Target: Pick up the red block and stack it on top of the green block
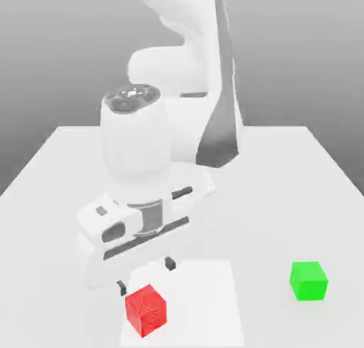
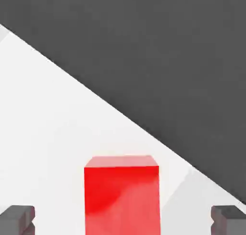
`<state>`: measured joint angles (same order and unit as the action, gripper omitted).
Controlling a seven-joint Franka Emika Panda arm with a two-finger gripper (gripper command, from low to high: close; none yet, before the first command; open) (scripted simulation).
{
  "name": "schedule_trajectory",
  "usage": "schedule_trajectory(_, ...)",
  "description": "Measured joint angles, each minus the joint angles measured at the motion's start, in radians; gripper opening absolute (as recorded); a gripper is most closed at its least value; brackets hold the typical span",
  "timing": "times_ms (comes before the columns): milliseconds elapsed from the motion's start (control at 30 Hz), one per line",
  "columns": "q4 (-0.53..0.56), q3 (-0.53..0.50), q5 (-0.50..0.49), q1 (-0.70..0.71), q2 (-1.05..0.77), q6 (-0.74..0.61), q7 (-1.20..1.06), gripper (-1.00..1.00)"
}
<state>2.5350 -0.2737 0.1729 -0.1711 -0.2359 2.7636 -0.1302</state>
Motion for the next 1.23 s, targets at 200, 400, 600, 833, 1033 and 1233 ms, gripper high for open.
schedule_trajectory(200, -0.019, 0.072, 0.076, 0.057, -0.120, 0.095, -0.060, -1.00)
schedule_trajectory(400, -0.015, 0.060, 0.059, 0.047, -0.098, 0.076, -0.048, -1.00)
schedule_trajectory(600, 0.017, 0.022, -0.064, -0.018, 0.069, -0.056, 0.023, -1.00)
schedule_trajectory(833, 0.049, 0.220, -0.136, -0.249, 0.160, -0.113, -0.078, -1.00)
schedule_trajectory(1033, 0.060, 0.289, -0.174, -0.390, 0.116, -0.050, -0.143, -1.00)
schedule_trajectory(1233, 0.056, 0.283, -0.178, -0.394, 0.028, 0.034, -0.141, 1.00)
